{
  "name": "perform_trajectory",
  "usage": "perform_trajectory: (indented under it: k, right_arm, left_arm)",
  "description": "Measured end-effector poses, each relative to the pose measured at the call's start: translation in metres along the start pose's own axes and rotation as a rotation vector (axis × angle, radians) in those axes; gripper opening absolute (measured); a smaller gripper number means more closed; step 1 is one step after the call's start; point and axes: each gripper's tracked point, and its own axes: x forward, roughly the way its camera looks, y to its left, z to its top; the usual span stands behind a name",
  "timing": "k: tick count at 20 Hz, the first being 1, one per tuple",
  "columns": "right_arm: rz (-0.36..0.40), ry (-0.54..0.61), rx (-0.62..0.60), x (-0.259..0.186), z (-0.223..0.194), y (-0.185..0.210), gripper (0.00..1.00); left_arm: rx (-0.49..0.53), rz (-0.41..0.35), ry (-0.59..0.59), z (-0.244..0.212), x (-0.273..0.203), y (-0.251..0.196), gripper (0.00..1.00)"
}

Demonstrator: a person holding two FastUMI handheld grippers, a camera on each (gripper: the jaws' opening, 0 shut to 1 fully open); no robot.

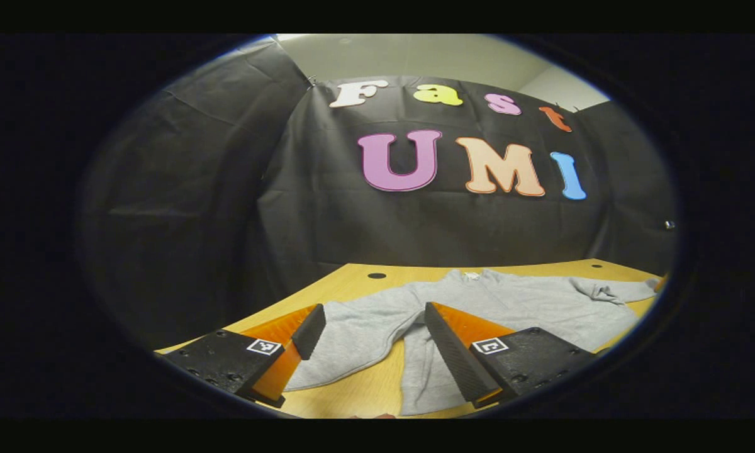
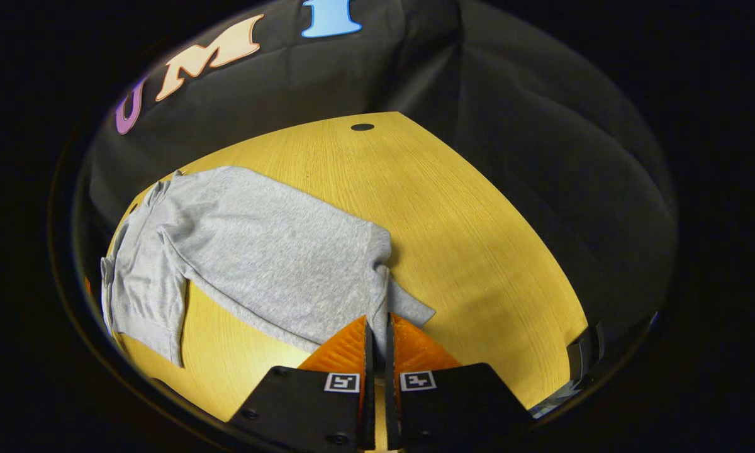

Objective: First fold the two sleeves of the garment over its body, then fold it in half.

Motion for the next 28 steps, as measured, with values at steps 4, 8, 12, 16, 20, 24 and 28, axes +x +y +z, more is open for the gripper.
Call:
perform_trajectory:
  k: [4, 8, 12, 16, 20, 24, 28]
  right_arm:
    - [0.015, -0.005, 0.041, -0.006, 0.001, 0.004, 0.03]
    - [0.054, -0.071, 0.079, -0.026, 0.03, 0.02, 0.02]
    - [0.158, -0.179, 0.075, -0.059, 0.093, 0.067, 0.02]
    - [0.254, -0.315, -0.017, -0.097, 0.159, 0.139, 0.02]
    - [0.406, -0.371, -0.112, -0.123, 0.196, 0.242, 0.02]
    - [0.544, -0.374, -0.198, -0.132, 0.202, 0.351, 0.02]
    - [0.645, -0.364, -0.262, -0.135, 0.2, 0.451, 0.02]
  left_arm:
    - [0.005, 0.008, 0.003, -0.002, 0.0, 0.002, 0.93]
    - [0.001, 0.024, 0.007, -0.006, -0.008, 0.015, 0.93]
    - [0.004, 0.032, 0.004, -0.005, -0.007, 0.022, 0.93]
    - [-0.001, 0.036, -0.007, -0.001, -0.009, 0.027, 0.93]
    - [0.001, 0.039, -0.007, 0.001, -0.011, 0.032, 0.93]
    - [0.006, 0.05, -0.005, 0.0, -0.016, 0.038, 0.93]
    - [0.007, 0.064, 0.006, -0.001, -0.021, 0.045, 0.93]
